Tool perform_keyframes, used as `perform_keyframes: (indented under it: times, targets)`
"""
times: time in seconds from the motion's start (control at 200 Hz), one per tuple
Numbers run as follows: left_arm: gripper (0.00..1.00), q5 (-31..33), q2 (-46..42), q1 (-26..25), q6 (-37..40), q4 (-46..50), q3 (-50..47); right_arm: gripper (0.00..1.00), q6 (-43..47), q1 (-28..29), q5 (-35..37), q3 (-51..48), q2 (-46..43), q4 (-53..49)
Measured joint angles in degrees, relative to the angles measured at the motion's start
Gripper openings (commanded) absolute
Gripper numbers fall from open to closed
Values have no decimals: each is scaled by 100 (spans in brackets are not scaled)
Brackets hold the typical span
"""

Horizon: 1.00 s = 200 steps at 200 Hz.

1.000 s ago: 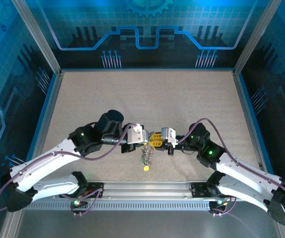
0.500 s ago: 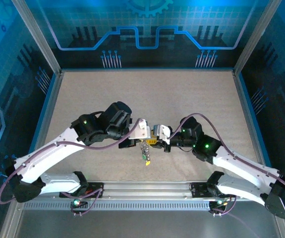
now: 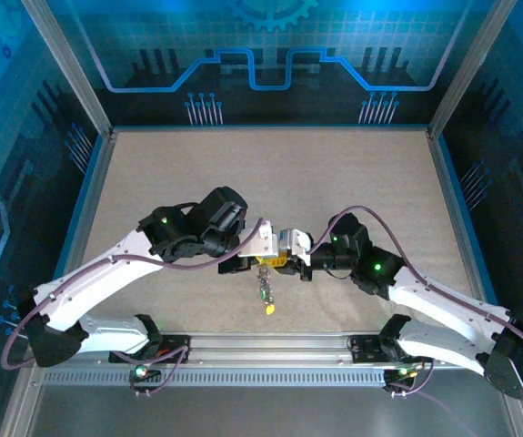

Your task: Put the keys on the keyring

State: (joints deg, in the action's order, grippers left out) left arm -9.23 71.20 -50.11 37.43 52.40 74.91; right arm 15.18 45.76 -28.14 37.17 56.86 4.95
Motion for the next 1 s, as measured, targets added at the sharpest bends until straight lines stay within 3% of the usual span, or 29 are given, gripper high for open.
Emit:
perform_keyframes:
  times: [0.08, 0.155, 0.215, 0.285, 0.41, 0.645, 1.001]
  targets:
    - [0, -24, -9, 0, -2, -28, -2, 16, -48, 0, -87, 0, 48, 61]
    - [0, -44, -31, 0, -4, -37, -7, 0, -90, 4, -118, 0, 83, 131]
    - [0, -61, -57, 0, -17, -35, -13, 0, -164, 4, -133, 0, 92, 175]
    - [13, -63, -103, 0, -26, -37, -20, 0, -197, 4, -151, 0, 90, 232]
    - [21, -70, -337, 17, -138, -269, -197, 0, -260, 11, -170, -59, 46, 365]
    - [39, -306, -1429, 131, -319, -1132, -1224, 0, -535, 11, -192, -549, -278, 868]
    - [41, -584, -1613, 131, -625, -2312, -1696, 0, -621, 66, -164, -721, -540, 1373]
